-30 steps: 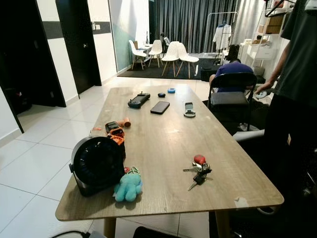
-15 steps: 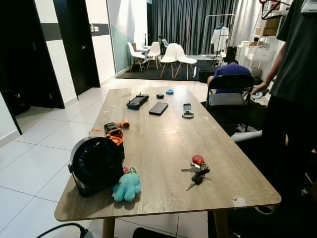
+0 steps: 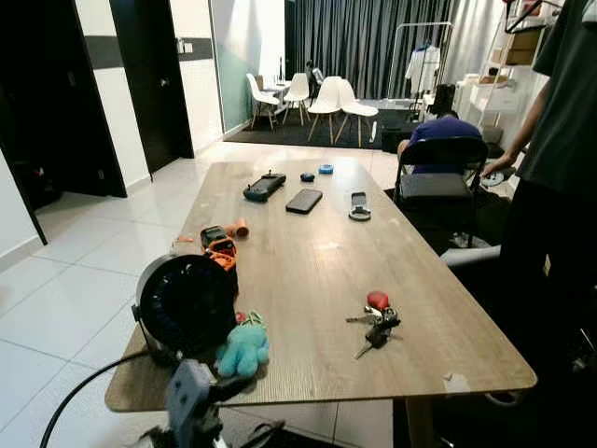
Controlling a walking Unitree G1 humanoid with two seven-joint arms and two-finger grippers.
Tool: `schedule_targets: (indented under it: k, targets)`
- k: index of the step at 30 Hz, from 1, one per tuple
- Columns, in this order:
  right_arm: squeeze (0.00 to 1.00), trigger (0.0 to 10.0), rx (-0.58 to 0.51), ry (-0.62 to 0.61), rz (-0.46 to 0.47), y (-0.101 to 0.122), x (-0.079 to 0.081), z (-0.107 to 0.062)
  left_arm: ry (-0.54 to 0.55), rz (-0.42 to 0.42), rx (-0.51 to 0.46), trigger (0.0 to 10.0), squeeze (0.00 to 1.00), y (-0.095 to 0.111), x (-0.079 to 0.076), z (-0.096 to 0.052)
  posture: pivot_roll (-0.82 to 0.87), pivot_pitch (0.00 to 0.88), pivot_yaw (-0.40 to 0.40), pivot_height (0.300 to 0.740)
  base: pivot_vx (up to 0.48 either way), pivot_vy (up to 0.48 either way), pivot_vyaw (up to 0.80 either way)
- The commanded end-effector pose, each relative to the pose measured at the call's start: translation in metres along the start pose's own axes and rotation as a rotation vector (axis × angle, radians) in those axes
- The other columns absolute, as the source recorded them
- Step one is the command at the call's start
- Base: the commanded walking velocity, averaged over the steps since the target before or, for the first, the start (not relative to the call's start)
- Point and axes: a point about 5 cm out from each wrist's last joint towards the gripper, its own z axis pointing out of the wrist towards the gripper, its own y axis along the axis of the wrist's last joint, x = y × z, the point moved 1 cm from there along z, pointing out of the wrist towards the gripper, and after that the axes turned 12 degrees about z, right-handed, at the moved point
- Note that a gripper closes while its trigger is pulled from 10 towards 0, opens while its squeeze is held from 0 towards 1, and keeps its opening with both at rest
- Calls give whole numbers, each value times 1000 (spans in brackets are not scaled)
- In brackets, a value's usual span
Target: Hang keys on a hook
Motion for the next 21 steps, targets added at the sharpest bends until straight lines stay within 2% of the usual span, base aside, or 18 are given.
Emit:
schedule_targets:
  k: [1, 5, 7, 8, 10, 13, 21]
  targets:
    - [0, 10000, 11, 17, -12, -2, 4, 0, -24, -19, -19, 10000, 0, 4, -3, 2, 42, 53, 17, 740, 0, 0, 0]
    - [0, 10000, 14, 21, -16, -2, 5, 0, -41, -2, -44, 10000, 0, 11, -3, 4, 42, 53, 17, 740, 0, 0, 0]
    - [0, 10000, 22, 19, -19, -3, 5, 0, -13, 2, -75, 10000, 0, 22, 1, 13, 44, 52, 15, 740, 0, 0, 0]
    - [0, 10000, 22, 19, -19, -3, 5, 0, -13, 2, -75, 10000, 0, 22, 1, 13, 44, 52, 15, 740, 0, 0, 0]
    - [0, 10000, 29, 17, -21, -4, 4, 0, 0, -5, -86, 10000, 0, 30, 2, 25, 44, 49, 15, 740, 0, 0, 0]
    - [0, 10000, 31, 16, -20, -5, 5, 0, 26, -41, -42, 10000, 0, 27, 3, 40, 39, 44, 18, 740, 0, 0, 0]
    - [0, 10000, 26, 16, -17, -3, 7, 1, 63, 10, 69, 10000, 0, 13, -1, 49, 30, 41, 22, 740, 0, 0, 0]
